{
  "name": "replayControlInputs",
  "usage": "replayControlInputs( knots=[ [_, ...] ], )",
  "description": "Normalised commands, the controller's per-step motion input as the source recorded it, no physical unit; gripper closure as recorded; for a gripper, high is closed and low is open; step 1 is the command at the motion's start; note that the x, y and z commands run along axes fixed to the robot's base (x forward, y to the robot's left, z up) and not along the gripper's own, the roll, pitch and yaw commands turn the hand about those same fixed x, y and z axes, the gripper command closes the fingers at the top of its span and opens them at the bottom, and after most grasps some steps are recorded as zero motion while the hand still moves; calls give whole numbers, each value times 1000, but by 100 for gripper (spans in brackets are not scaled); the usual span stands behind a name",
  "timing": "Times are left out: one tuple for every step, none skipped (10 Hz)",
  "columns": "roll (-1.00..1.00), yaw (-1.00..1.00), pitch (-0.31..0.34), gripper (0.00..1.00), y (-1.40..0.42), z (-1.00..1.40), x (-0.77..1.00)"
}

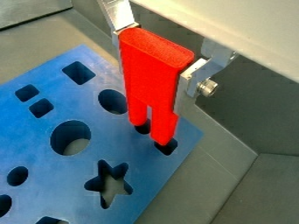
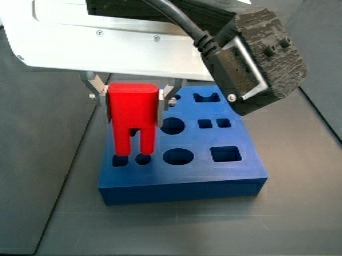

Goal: Pick up the square-circle object. Move up. Rotate the square-circle object. Move to above the board. Insert the square-circle object.
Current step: Insert the square-circle object.

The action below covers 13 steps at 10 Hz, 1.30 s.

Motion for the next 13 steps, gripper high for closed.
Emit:
replayControlInputs(
  knots=[
    [59, -43, 0, 100, -9, -180, 0],
    [54, -31, -14, 100, -9, -223, 0],
    [76, 0, 0, 100, -74, -209, 0],
    [100, 0, 0, 100, -163, -140, 0],
    [113, 0, 0, 100, -200, -83, 11],
    [40, 0, 0, 100, -60, 0, 111],
    [16, 0, 0, 100, 0, 0, 120],
    [0, 0, 0, 100, 0, 0, 120],
    [0, 0, 0, 100, 0, 0, 157],
    [34, 0, 0, 100, 0, 0, 200],
    [44, 0, 0, 100, -20, 0, 177],
    [26, 0, 0, 100, 0, 0, 186],
    [36, 0, 0, 100, 0, -9, 151]
  ],
)
